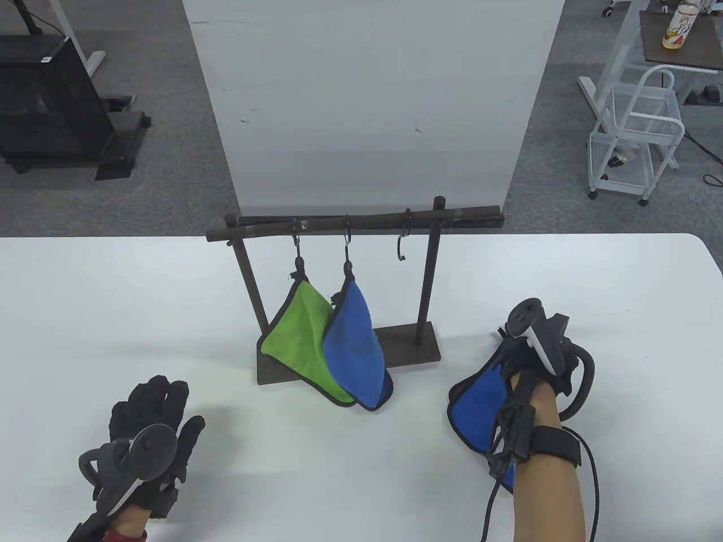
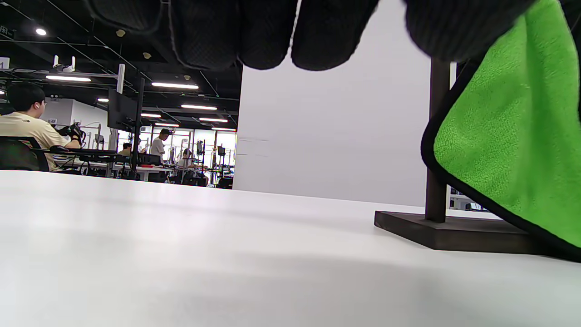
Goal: Hook hand towel onto s-hook
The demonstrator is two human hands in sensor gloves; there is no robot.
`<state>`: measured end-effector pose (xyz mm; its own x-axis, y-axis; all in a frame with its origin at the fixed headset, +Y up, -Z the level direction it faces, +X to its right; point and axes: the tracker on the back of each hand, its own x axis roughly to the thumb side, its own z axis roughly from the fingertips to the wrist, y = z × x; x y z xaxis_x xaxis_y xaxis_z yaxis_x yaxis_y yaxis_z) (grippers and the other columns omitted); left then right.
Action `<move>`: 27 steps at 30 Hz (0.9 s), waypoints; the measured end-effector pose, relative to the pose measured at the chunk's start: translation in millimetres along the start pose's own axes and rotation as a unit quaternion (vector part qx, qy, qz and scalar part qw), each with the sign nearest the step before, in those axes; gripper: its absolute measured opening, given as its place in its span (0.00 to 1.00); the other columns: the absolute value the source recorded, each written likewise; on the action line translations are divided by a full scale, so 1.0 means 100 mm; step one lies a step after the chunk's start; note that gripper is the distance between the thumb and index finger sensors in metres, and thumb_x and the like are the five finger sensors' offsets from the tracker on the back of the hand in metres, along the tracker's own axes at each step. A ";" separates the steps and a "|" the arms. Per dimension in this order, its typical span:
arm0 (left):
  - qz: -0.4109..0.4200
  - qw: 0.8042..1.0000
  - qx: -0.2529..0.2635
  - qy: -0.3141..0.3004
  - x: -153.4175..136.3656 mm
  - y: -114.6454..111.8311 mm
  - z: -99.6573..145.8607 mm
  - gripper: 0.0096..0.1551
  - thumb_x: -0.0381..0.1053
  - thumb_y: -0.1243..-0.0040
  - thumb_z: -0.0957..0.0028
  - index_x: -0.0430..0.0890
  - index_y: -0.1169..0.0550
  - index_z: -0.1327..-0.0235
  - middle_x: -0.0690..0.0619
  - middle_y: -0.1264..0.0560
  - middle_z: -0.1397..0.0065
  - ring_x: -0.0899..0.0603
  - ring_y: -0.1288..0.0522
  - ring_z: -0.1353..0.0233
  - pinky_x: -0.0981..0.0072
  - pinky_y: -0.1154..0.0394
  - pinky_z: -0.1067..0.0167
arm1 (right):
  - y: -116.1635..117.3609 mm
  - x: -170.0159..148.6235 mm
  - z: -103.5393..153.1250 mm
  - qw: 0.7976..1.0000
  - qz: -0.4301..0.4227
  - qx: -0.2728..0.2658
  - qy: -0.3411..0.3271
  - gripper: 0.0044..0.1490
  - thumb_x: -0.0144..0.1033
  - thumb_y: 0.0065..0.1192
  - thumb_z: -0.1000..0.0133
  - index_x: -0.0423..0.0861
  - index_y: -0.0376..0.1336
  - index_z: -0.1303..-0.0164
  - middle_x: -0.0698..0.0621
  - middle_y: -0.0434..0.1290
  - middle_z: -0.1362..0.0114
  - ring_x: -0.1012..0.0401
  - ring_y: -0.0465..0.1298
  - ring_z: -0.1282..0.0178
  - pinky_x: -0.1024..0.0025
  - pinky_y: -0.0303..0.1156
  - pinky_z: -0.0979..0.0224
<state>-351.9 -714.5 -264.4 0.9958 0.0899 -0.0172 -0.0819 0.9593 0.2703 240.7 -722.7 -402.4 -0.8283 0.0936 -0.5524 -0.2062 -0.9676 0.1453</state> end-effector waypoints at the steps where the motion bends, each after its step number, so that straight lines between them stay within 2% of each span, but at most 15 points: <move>1: -0.001 1.000 -0.001 0.000 0.00 0.00 0.00 0.41 0.69 0.47 0.56 0.56 0.34 0.27 0.49 0.41 0.17 0.34 0.39 0.19 0.33 0.44 0.24 | 0.03 0.00 -0.02 1.000 0.002 0.003 0.003 0.46 0.55 0.60 0.48 0.43 0.54 0.24 0.37 0.61 0.23 0.38 0.60 0.25 0.39 0.58 0.27; 9: -0.001 1.000 -0.005 0.000 0.00 0.00 -0.01 0.41 0.69 0.47 0.56 0.56 0.34 0.27 0.49 0.41 0.17 0.34 0.39 0.19 0.33 0.44 0.24 | 0.19 0.07 -0.11 0.999 0.014 0.027 0.024 0.51 0.57 0.59 0.48 0.42 0.48 0.22 0.35 0.56 0.21 0.37 0.55 0.24 0.40 0.56 0.27; 14: 0.000 1.000 -0.007 0.001 0.00 0.00 -0.01 0.41 0.69 0.47 0.56 0.56 0.34 0.27 0.49 0.41 0.17 0.34 0.39 0.19 0.33 0.44 0.24 | 0.33 0.11 -0.14 0.997 0.037 0.055 0.040 0.51 0.58 0.58 0.47 0.42 0.48 0.21 0.35 0.55 0.22 0.37 0.53 0.24 0.40 0.55 0.26; 18: 0.000 1.000 -0.008 0.000 0.00 0.00 -0.02 0.41 0.69 0.47 0.56 0.56 0.34 0.27 0.49 0.41 0.17 0.34 0.39 0.19 0.33 0.44 0.24 | 0.42 0.15 -0.15 0.996 0.050 0.060 0.041 0.47 0.57 0.58 0.47 0.42 0.51 0.24 0.36 0.55 0.23 0.38 0.53 0.24 0.41 0.54 0.26; 21: -0.002 1.000 -0.008 -0.001 0.01 -0.01 -0.02 0.41 0.69 0.47 0.56 0.56 0.34 0.27 0.49 0.41 0.17 0.34 0.39 0.19 0.33 0.44 0.24 | 0.44 0.17 -0.15 0.997 0.041 0.054 0.040 0.41 0.54 0.59 0.47 0.43 0.55 0.30 0.37 0.56 0.24 0.38 0.53 0.25 0.41 0.55 0.27; 24: -0.002 1.000 -0.008 -0.003 0.01 -0.01 -0.02 0.41 0.69 0.47 0.56 0.56 0.34 0.27 0.49 0.41 0.17 0.34 0.39 0.19 0.33 0.44 0.24 | 0.42 0.21 -0.14 0.998 0.043 0.025 0.032 0.33 0.50 0.61 0.48 0.45 0.58 0.39 0.40 0.60 0.28 0.40 0.56 0.26 0.43 0.57 0.28; 27: -0.002 1.000 -0.009 -0.004 0.01 -0.01 -0.02 0.41 0.69 0.47 0.56 0.56 0.34 0.27 0.49 0.41 0.17 0.34 0.39 0.19 0.33 0.44 0.24 | 0.39 0.21 -0.12 0.999 0.025 -0.014 0.020 0.27 0.47 0.64 0.50 0.47 0.61 0.46 0.42 0.67 0.33 0.42 0.64 0.30 0.44 0.62 0.31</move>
<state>-350.5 -715.3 -266.6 0.9965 0.0834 -0.0109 -0.0780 0.9644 0.2527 221.3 -761.4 -417.9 -0.8154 0.0350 -0.5779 -0.1490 -0.9772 0.1510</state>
